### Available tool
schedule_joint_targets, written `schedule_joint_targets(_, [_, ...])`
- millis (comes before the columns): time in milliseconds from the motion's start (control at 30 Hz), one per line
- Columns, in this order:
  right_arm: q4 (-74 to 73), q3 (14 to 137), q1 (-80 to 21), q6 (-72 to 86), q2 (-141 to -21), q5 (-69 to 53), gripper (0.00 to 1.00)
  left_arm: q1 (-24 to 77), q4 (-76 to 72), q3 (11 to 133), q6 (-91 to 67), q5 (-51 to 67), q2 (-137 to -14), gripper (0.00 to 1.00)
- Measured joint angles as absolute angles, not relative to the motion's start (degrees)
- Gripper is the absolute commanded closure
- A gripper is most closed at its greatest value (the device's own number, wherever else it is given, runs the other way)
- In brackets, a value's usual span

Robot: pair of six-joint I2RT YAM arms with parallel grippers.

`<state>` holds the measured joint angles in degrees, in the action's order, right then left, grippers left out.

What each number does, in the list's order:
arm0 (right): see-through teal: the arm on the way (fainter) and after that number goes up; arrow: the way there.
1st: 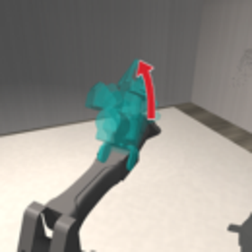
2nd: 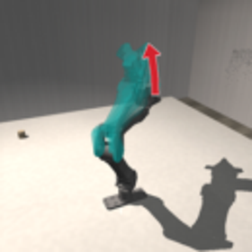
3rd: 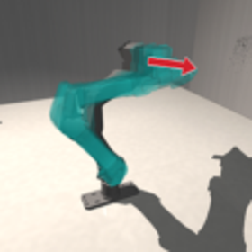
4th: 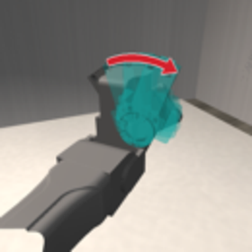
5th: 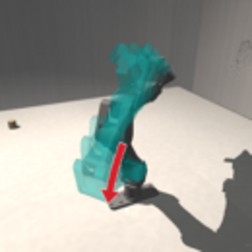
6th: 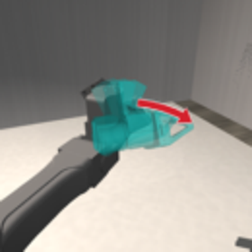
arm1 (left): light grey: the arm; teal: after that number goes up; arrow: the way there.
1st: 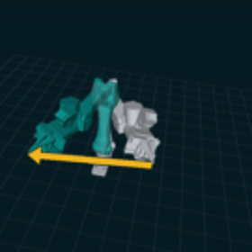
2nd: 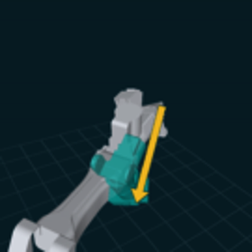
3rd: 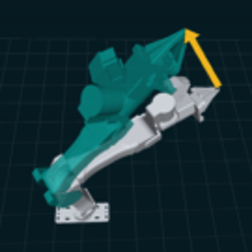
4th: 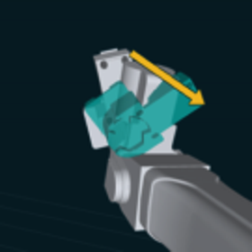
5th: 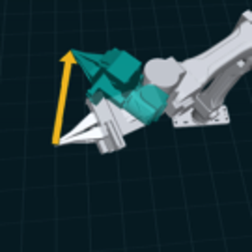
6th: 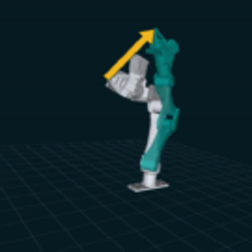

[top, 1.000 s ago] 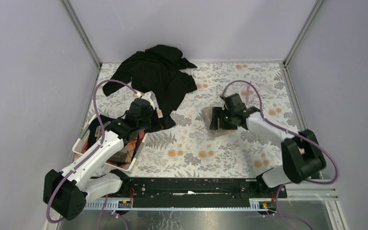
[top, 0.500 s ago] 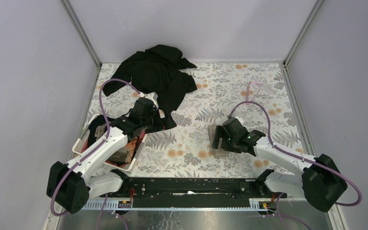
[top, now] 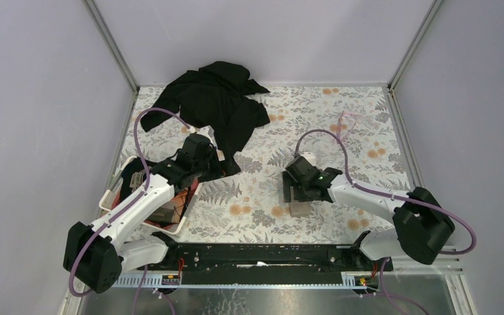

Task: Organize the sunglasses
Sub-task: Open the sunglasses case at the center of the board.

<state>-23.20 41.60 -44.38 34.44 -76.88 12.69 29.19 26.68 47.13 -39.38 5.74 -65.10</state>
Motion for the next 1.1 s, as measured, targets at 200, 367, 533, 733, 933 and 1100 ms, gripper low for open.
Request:
schedule_joint_targets(200, [-24.6, 43.3, -46.3, 32.8, -82.2, 14.9, 0.15, 29.2, 26.6, 47.1, -41.0, 2.5, -64.9, 0.01])
schedule_joint_targets(367, [-24.6, 42.9, -46.6, 32.8, -82.7, 15.6, 0.47, 29.2, 26.7, 46.3, -44.0, -1.8, -64.6, 0.01])
schedule_joint_targets(533, [-22.8, 40.9, -46.7, 32.5, -77.6, 11.8, 0.52, 29.1, 27.7, 47.0, -45.5, -2.9, -65.3, 0.01])
schedule_joint_targets(733, [-11.0, 37.8, -46.7, 32.4, -62.5, -3.9, 0.48, 28.5, 22.9, 45.8, -44.9, 8.1, -62.3, 0.01])
schedule_joint_targets(933, [11.7, 34.4, -43.0, 40.4, -62.9, -24.4, 0.52, 25.1, 11.4, 40.2, -46.3, 25.4, -54.4, 0.01])
schedule_joint_targets(1100, [27.9, 27.9, -38.6, 51.6, -67.4, -33.5, 0.53, 22.1, 5.7, 38.1, -49.0, 33.2, -52.9, 0.01])
